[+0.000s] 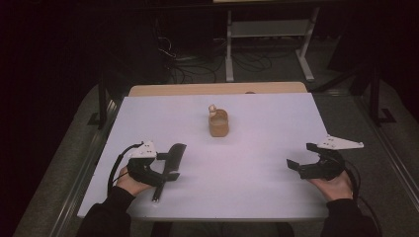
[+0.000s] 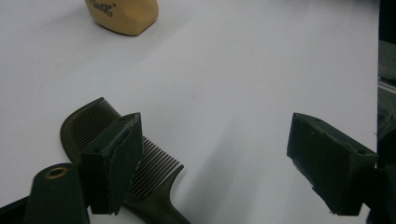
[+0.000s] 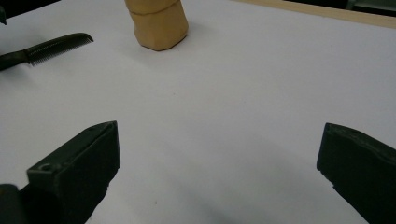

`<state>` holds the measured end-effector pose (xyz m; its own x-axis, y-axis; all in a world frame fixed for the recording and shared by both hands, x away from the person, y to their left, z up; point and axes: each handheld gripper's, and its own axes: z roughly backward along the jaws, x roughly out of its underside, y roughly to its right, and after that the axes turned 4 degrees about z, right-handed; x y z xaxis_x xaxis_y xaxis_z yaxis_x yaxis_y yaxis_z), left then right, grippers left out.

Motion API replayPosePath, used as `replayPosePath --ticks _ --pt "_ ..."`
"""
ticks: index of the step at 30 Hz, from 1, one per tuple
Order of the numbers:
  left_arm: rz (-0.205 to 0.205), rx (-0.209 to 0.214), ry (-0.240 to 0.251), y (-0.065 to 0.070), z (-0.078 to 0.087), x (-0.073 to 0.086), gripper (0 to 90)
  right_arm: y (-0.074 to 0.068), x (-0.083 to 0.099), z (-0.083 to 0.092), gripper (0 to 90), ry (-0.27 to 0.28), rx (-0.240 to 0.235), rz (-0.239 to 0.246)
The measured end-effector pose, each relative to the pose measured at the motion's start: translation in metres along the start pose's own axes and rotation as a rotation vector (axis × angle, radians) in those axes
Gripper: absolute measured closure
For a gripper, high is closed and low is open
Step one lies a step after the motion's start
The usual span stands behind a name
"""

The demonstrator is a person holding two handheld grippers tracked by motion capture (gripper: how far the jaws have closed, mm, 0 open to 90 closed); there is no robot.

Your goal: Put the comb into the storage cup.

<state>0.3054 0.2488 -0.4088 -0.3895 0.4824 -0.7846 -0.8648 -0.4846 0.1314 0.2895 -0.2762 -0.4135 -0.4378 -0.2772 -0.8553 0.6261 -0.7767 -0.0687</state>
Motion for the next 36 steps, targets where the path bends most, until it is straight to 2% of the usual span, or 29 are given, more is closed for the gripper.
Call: replayPosePath --ticks 4,9,16,21,22,24,27,28,31,33,35,36 --pt "-0.009 0.016 -0.023 0.000 -0.002 0.001 24.1 0.000 0.000 -0.001 0.0 -0.005 -0.001 0.001" --pt "-0.020 0.020 -0.027 0.000 -0.001 0.003 34.7 -0.001 0.000 -0.001 0.0 -0.006 -0.003 0.001" --pt "-0.024 0.030 -0.050 -0.001 -0.001 0.006 43.9 -0.001 0.000 -0.001 0.0 -0.011 -0.004 0.004" --pt "-0.042 0.051 -0.097 0.002 -0.005 0.007 55.3 -0.001 0.001 -0.001 0.0 -0.012 -0.004 0.005" --pt "-0.045 0.060 -0.124 0.003 -0.007 0.008 58.3 -0.001 0.001 -0.001 0.0 -0.012 -0.003 0.004" --pt "-0.048 0.068 -0.142 0.002 -0.009 0.010 62.8 -0.001 0.001 -0.001 0.0 -0.012 -0.002 0.004" --pt "-0.046 0.079 -0.158 0.001 -0.011 0.012 68.3 -0.001 0.001 -0.001 0.0 -0.013 -0.001 0.001" --pt "-0.048 0.082 -0.164 0.001 -0.011 0.013 74.1 0.000 0.002 -0.001 0.0 -0.015 -0.001 0.001" --pt "-0.063 0.100 -0.181 0.001 -0.011 0.013 82.5 0.000 0.002 -0.001 0.0 -0.018 -0.001 0.004" --pt "-0.069 0.097 -0.184 0.001 -0.011 0.013 86.5 0.000 0.002 -0.001 0.0 -0.019 -0.001 0.004" --pt "-0.097 0.062 -0.219 0.002 -0.011 0.013 88.3 0.000 0.002 -0.002 0.0 -0.021 -0.001 0.004" --pt "-0.097 0.062 -0.219 0.002 -0.011 0.013 90.0 0.000 0.002 -0.002 0.0 -0.021 -0.001 0.004"
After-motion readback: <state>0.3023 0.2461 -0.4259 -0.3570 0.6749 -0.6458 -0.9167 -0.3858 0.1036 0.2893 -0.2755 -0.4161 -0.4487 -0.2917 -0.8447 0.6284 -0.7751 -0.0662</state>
